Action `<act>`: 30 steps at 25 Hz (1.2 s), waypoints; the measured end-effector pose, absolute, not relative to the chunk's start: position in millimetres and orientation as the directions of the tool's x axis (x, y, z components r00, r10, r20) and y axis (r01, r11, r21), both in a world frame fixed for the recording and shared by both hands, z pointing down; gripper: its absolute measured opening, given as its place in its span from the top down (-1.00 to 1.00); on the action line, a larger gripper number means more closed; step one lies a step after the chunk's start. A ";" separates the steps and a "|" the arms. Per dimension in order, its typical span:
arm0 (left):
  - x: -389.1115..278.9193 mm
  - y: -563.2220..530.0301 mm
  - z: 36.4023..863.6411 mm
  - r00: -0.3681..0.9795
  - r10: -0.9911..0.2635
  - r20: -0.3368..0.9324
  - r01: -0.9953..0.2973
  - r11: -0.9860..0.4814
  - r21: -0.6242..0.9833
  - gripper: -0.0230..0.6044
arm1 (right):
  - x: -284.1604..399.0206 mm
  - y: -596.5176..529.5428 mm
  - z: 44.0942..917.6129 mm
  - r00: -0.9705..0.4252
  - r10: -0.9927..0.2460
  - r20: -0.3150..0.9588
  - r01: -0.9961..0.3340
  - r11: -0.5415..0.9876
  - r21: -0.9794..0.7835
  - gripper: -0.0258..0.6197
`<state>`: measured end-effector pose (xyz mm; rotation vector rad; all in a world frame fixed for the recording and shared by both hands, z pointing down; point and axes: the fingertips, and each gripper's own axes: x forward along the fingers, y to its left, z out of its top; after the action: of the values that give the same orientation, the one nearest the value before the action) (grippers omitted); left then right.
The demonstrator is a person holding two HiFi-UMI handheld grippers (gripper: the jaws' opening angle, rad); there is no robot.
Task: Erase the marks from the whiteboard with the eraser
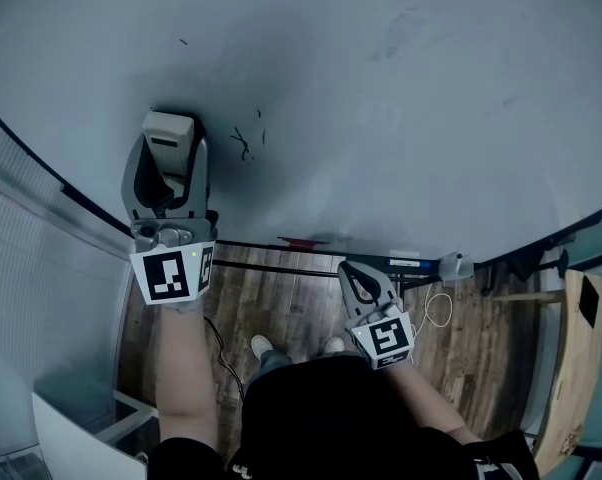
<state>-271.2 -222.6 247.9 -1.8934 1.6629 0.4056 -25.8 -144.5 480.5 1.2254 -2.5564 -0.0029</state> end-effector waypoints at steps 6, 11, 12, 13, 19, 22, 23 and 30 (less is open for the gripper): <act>-277.4 -226.0 317.2 0.134 -0.867 -0.480 -0.985 -0.065 -0.158 0.08 | -26.5 -140.4 483.8 -0.591 -0.757 0.279 -0.756 0.640 0.136 0.83; -265.8 -226.7 368.6 0.145 -0.919 -0.367 -0.981 -0.087 -0.172 0.08 | -26.1 -135.7 485.1 -0.592 -0.755 0.284 -0.754 0.643 0.137 0.83; -259.2 -226.4 375.6 0.155 -0.925 -0.348 -0.978 -0.094 -0.186 0.08 | -25.3 -134.9 485.3 -0.590 -0.755 0.285 -0.755 0.642 0.137 0.83; -252.3 -226.1 380.8 0.163 -0.928 -0.334 -0.975 -0.100 -0.198 0.08 | -24.5 -134.3 485.4 -0.589 -0.756 0.286 -0.755 0.641 0.138 0.83; -227.8 -224.6 378.7 0.148 -0.931 -0.333 -0.983 -0.103 -0.149 0.10 | -15.6 -134.4 486.0 -0.574 -0.769 0.281 -0.769 0.624 0.139 0.83; -213.6 -223.3 357.4 0.163 -0.914 -0.371 -0.981 -0.111 -0.157 0.10 | -10.5 -136.0 483.8 -0.570 -0.774 0.274 -0.774 0.618 0.136 0.83; -210.7 -222.9 350.4 0.171 -0.906 -0.386 -0.978 -0.109 -0.177 0.10 | -8.9 -136.3 482.5 -0.570 -0.776 0.271 -0.776 0.617 0.134 0.83; -193.2 -220.5 254.5 0.179 -0.854 -0.488 -0.980 -0.112 -0.164 0.10 | 1.3 -139.9 472.2 -0.567 -0.787 0.242 -0.784 0.606 0.136 0.83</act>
<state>-193.2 -220.5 254.5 -2.0169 1.7223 0.3781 1.3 -139.9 472.2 1.2819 -2.5570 -0.0182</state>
